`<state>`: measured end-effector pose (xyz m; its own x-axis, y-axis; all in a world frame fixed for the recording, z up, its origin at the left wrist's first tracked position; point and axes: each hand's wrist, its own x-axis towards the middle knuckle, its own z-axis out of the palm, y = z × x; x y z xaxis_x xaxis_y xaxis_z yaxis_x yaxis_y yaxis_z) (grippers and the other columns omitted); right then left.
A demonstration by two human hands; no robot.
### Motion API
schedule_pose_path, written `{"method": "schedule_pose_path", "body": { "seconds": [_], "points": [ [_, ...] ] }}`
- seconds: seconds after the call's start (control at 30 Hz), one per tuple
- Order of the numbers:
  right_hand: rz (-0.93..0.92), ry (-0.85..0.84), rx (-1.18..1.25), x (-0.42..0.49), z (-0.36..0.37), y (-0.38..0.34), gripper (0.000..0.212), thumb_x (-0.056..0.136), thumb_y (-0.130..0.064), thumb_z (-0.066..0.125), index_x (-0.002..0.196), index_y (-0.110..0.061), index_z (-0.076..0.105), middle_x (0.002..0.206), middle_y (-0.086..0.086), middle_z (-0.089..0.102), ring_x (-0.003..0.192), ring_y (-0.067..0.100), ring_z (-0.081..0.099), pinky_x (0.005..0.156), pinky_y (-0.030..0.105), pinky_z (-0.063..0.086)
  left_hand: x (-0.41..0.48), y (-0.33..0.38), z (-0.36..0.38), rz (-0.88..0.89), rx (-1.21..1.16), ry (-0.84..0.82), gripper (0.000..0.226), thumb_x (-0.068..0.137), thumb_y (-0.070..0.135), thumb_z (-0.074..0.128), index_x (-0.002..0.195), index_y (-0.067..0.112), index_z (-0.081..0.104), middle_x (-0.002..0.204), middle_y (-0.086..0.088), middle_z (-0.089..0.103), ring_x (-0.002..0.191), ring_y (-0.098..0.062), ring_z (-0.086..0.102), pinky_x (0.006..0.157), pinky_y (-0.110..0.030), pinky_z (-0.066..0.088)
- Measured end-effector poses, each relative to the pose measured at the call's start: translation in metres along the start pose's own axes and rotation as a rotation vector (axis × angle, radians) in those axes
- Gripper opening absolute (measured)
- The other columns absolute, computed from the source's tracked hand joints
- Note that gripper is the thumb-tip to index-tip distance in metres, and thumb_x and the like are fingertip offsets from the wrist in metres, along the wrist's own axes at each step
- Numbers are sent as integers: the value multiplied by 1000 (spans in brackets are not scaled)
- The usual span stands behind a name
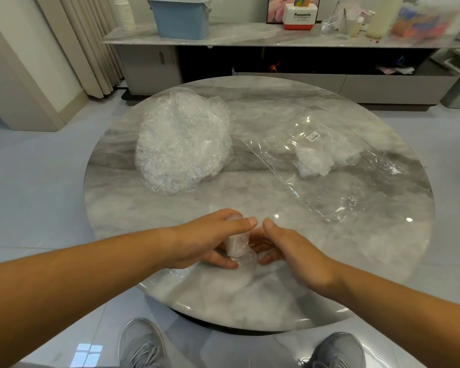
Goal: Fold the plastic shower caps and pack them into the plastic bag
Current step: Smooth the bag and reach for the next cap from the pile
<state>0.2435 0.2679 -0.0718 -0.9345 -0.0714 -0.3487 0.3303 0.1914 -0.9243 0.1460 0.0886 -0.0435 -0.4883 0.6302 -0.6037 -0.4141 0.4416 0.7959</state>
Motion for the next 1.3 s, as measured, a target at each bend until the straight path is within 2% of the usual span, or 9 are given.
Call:
{"method": "schedule_pose_path", "body": {
  "seconds": [0.2,0.3,0.53,0.73,0.83,0.9,1.0,1.2,1.3],
  "points": [
    [-195,-112,-613,-7,4,-5,67,102,-63,21,125,-20,67,130,-9,60,121,3,50,109,25,35,2,3,-17,43,268,278,57,80,39,83,126,21,52,94,-10,66,70,-16,69,72,-36,63],
    [-299,-148,-975,-10,6,-1,71,95,-70,14,134,-33,60,146,-13,44,131,5,34,112,27,27,5,2,-21,76,385,308,54,78,35,86,121,21,57,93,-4,68,66,-12,64,66,-28,58],
    [-368,-121,-1077,-13,-4,4,68,93,-71,16,132,-35,59,156,-17,34,139,-1,27,113,27,23,15,3,-12,53,333,212,38,77,14,87,105,17,62,74,-4,67,58,-13,62,58,-27,54],
    [-250,119,-505,-18,-5,1,47,89,-74,44,119,-43,63,156,-20,27,144,-5,26,115,19,28,18,4,-11,33,104,222,29,85,9,79,108,-5,67,88,-23,68,71,-25,66,73,-37,61],
    [-134,213,-20,-20,-3,-18,40,84,-62,55,110,-37,72,125,-27,58,120,-14,50,108,19,41,19,15,-5,76,-118,203,27,89,7,73,114,-2,65,96,-21,72,71,-22,67,75,-36,61],
    [-119,204,166,-20,-6,-24,41,81,-55,55,105,-32,77,107,-25,69,108,-6,61,102,29,48,22,20,1,107,-199,196,34,90,10,73,121,-2,64,101,-17,74,78,-22,69,85,-40,59],
    [-86,242,383,-21,-16,-29,45,79,-56,58,106,-27,79,119,-10,73,118,16,64,100,38,51,29,26,14,144,-239,200,39,91,18,73,125,1,64,110,-15,75,85,-19,70,78,-30,60],
    [-93,438,403,-22,-47,-39,36,102,-36,50,99,-13,79,107,9,77,108,29,71,89,40,54,47,45,38,221,-228,289,18,92,32,72,93,16,64,70,6,70,66,-7,65,66,-24,51],
    [-144,523,335,-20,-74,-46,40,104,-36,48,92,-14,79,105,11,77,104,30,72,93,42,56,55,57,48,248,-152,252,32,94,38,68,111,11,69,86,4,73,75,-6,67,69,-24,51]
  ]
}}
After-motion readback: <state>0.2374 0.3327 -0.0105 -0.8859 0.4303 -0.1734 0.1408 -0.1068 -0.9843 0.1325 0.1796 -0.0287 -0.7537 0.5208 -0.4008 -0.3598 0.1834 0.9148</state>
